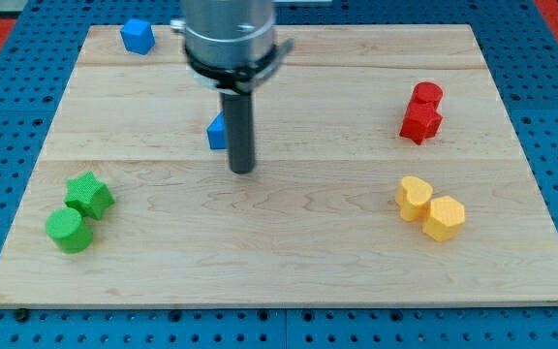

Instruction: Push the blue triangle into the blue cube

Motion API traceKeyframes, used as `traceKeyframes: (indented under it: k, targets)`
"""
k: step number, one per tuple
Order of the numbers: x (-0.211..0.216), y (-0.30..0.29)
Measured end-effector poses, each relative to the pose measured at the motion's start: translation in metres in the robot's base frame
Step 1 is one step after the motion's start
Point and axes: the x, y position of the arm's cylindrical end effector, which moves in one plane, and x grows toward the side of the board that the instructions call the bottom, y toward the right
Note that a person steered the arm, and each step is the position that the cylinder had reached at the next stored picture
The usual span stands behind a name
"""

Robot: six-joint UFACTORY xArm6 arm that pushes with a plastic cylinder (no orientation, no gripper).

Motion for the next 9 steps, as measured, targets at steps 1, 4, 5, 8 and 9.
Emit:
traceKeyframes:
  k: [1, 4, 5, 8, 9]
  targets:
    - [-0.030, -0.040]
    - [-0.049, 0.056]
    - [-0.060, 0.091]
    - [-0.093, 0.002]
    - [-0.098, 0.005]
